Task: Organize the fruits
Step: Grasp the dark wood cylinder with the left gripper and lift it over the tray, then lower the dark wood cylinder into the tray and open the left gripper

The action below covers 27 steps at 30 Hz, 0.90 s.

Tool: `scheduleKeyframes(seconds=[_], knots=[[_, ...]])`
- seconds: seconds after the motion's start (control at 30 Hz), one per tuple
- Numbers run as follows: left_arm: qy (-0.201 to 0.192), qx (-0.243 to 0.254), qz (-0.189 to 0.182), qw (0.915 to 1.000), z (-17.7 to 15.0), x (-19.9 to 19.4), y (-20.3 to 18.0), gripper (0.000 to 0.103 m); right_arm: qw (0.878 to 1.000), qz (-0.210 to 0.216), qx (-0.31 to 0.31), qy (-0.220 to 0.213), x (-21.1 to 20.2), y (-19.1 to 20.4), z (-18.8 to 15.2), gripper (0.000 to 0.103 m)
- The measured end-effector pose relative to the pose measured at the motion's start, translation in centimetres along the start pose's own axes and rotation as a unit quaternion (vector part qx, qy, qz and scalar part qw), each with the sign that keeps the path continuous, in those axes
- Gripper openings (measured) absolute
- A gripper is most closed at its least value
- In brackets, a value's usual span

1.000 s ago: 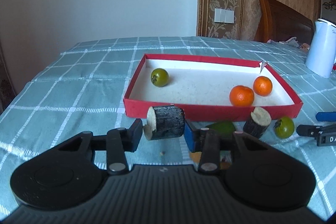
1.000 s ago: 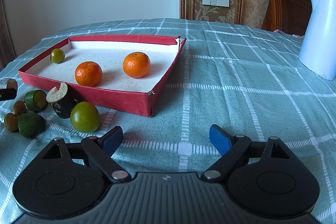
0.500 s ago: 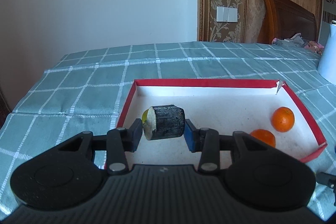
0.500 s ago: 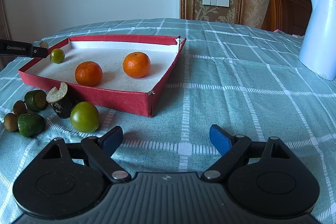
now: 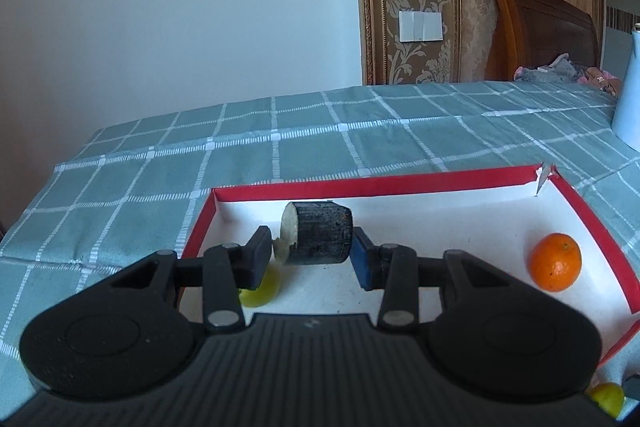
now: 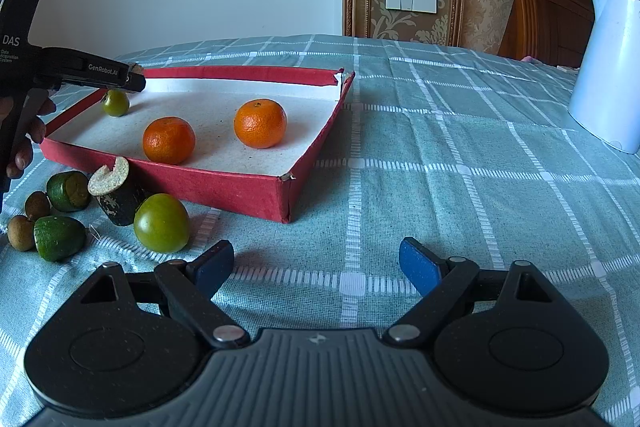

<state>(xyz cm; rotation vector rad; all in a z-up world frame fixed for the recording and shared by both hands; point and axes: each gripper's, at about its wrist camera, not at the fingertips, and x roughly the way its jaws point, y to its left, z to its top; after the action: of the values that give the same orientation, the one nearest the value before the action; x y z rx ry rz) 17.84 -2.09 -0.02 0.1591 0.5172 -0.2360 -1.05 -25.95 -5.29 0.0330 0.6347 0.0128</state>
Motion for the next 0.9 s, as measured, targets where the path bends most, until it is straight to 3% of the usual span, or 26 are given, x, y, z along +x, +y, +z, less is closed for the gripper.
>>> scheduleKeyframes(seconds=[0.23, 0.47, 0.9], knots=[[-0.001, 0.021, 0.002, 0.9998, 0.1, 1.3, -1.3, 0.039, 1.0, 0.0, 0.0, 0.0, 0.0, 0.0, 0.0, 0.09], [0.041, -0.002, -0.01, 0.9991, -0.5, 3.0, -0.5, 0.039, 1.0, 0.0, 0.0, 0.0, 0.0, 0.0, 0.0, 0.09], [0.047, -0.006, -0.011, 0.9988, -0.5, 3.1, -0.2, 0.04, 1.0, 0.0, 0.0, 0.0, 0.0, 0.0, 0.1, 0.09]])
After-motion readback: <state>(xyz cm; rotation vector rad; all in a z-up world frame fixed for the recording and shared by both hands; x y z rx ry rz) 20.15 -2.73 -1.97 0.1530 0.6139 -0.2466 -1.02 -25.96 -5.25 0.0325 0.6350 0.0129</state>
